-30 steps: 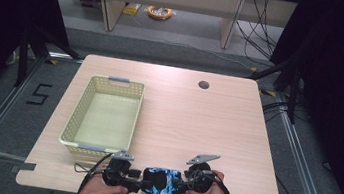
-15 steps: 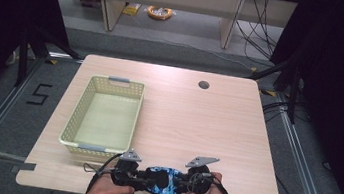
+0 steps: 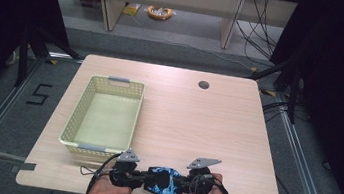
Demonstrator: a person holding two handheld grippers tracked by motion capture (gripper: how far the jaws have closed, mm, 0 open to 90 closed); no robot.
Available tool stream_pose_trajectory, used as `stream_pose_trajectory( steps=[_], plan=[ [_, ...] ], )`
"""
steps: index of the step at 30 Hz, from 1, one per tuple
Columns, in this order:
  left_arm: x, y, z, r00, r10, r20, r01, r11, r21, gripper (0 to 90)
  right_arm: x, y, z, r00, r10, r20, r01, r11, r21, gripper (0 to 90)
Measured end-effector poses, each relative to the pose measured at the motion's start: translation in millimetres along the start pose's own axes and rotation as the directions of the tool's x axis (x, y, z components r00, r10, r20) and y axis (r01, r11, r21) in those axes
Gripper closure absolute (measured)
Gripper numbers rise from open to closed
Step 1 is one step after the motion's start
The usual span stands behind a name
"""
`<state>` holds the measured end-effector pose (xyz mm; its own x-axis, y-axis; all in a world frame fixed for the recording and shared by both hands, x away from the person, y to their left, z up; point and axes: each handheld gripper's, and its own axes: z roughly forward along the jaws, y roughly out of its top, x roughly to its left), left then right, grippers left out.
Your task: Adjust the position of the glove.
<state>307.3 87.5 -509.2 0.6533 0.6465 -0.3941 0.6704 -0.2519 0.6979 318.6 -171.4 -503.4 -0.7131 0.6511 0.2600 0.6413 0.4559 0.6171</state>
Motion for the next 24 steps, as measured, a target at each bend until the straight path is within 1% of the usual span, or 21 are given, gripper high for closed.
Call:
stream_pose_trajectory(
  steps=[4, 5, 6, 7, 8, 9, 10, 11, 12, 13, 14, 15, 17, 18, 19, 20, 23, 24],
  plan=[
    [0.7, -0.2, 0.1, 1.0, -0.004, 0.002, 0.004, 1.0, 0.001, 80.8, 0.2, -0.3, -1.0, 1.0, -0.007, 0.001, 0.007, 1.0, 0.006, 80.7],
    [1.3, -0.1, 0.2, 0.9999, -0.004, 0.009, 0.004, 1.0, 0.005, 80.8, 0.2, -0.3, -1.0, 1.0, -0.007, 0.001, 0.007, 1.0, 0.006, 80.7],
    [3.1, -0.4, 0.5, 0.9996, -0.024, 0.012, 0.024, 0.9997, 0.002, 79.2, 1.0, -0.3, -0.3, 0.9999, -0.011, 0.008, 0.011, 1.0, 0.003, 80.7],
    [3.1, -0.4, 0.5, 0.9996, -0.024, 0.012, 0.024, 0.9997, 0.002, 76.4, 1.0, -0.3, -0.3, 0.9999, -0.011, 0.008, 0.011, 1.0, 0.003, 80.7],
    [4.6, -0.6, -0.2, 0.9992, -0.038, 0.011, 0.038, 0.9993, 0.0, 76.4, 1.0, -0.3, 0.0, 0.9998, -0.019, 0.008, 0.019, 1.0, 0.003, 80.7],
    [5.4, -0.9, -0.9, 0.9995, -0.03, 0.003, 0.03, 0.9995, 0.0, 69.8, 1.8, 0.0, 0.2, 0.9997, -0.02, 0.017, 0.02, 1.0, 0.006, 80.7],
    [6.4, -1.3, -1.2, 0.999, -0.044, 0.013, 0.044, 0.9989, 0.017, 63.4, 3.9, -0.6, 1.5, 0.9999, 0.0, 0.013, 0.0, 1.0, -0.003, 80.6],
    [6.4, -1.3, -1.2, 0.999, -0.044, 0.013, 0.044, 0.9989, 0.017, 59.0, 3.9, -0.6, 1.5, 0.9999, 0.0, 0.013, 0.0, 1.0, -0.003, 80.6],
    [6.3, -2.6, -1.7, 0.998, -0.063, 0.01, 0.062, 0.9977, 0.027, 54.3, 2.3, -0.4, 0.3, 0.9998, -0.011, 0.018, 0.011, 1.0, 0.008, 80.6],
    [5.5, -3.5, -1.8, 0.9979, -0.064, 0.005, 0.064, 0.9974, 0.031, 54.3, 2.3, -0.4, 0.3, 0.9998, -0.011, 0.018, 0.011, 1.0, 0.008, 80.6],
    [1.7, -5.9, -2.1, 0.9969, -0.078, 0.014, 0.077, 0.9953, 0.059, 48.8, 1.9, -0.8, 0.3, 0.9998, -0.007, 0.018, 0.007, 1.0, 0.005, 80.6],
    [1.7, -5.9, -2.1, 0.9969, -0.078, 0.014, 0.077, 0.9953, 0.059, 47.3, 1.9, -0.8, 0.3, 0.9998, -0.007, 0.018, 0.007, 1.0, 0.005, 80.6],
    [-1.9, -7.6, -1.9, 0.9967, -0.077, 0.025, 0.075, 0.9943, 0.075, 46.7, 2.2, -0.8, 0.5, 0.9998, -0.005, 0.018, 0.005, 1.0, 0.006, 80.5],
    [-4.9, -8.3, 0.9, 0.9973, -0.069, 0.026, 0.067, 0.995, 0.073, 48.1, 2.5, -1.3, 1.7, 0.9999, 0.001, 0.013, -0.001, 1.0, -0.007, 80.5],
    [-4.9, -8.3, 0.9, 0.9973, -0.069, 0.026, 0.067, 0.995, 0.073, 50.0, 2.5, -1.3, 1.7, 0.9999, 0.001, 0.013, -0.001, 1.0, -0.007, 80.5],
    [-6.8, -6.4, 4.2, 0.9987, -0.049, 0.01, 0.048, 0.9964, 0.07, 51.5, 2.4, -1.4, 1.8, 0.9999, 0.0, 0.015, 0.0, 1.0, -0.007, 80.5],
    [-6.5, -5.9, 6.6, 0.9992, -0.04, 0.002, 0.04, 0.9974, 0.06, 60.3, 2.3, -1.6, 1.1, 0.9998, -0.006, 0.02, 0.006, 1.0, -0.001, 80.4],
    [-5.6, -7.3, 6.7, 0.9997, -0.024, -0.008, 0.024, 0.9985, 0.05, 62.8, 1.9, -2.4, 1.3, 0.9999, -0.002, 0.016, 0.002, 1.0, -0.01, 80.4]
  ],
)
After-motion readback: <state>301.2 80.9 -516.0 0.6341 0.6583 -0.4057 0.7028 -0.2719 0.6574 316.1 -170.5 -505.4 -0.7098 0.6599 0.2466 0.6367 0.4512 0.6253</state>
